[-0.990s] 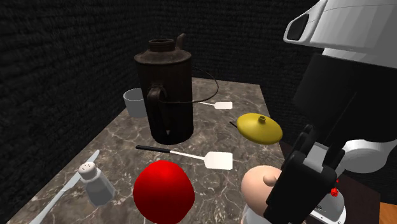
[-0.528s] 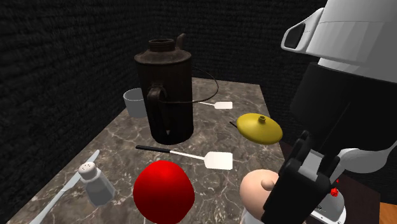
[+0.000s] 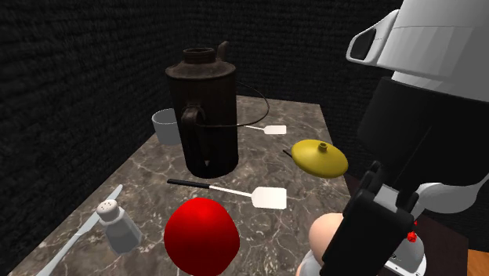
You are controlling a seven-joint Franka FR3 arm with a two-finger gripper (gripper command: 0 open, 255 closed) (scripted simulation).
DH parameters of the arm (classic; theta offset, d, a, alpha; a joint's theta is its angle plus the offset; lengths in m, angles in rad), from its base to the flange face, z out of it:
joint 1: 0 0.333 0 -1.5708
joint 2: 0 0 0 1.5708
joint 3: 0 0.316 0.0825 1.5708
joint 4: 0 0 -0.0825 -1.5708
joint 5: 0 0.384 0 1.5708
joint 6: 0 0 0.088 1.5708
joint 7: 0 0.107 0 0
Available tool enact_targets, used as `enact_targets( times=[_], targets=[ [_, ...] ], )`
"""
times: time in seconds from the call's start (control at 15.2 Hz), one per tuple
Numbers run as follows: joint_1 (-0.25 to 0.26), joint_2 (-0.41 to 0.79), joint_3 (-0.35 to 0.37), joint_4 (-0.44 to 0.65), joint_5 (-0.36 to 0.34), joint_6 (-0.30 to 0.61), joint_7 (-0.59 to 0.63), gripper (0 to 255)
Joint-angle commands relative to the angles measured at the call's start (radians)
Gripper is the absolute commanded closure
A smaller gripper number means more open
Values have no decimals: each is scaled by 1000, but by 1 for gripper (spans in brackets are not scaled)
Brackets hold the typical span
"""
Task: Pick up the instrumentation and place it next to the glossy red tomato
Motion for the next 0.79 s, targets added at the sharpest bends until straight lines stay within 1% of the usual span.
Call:
enact_targets(
  times=[0.0,0.2,0.73],
  targets=[
    [-2,4,-10,34,-7,-31,4,0],
    [-11,23,-34,135,-26,-118,16,0],
    [-10,23,-34,135,-26,-118,16,0]
  ],
)
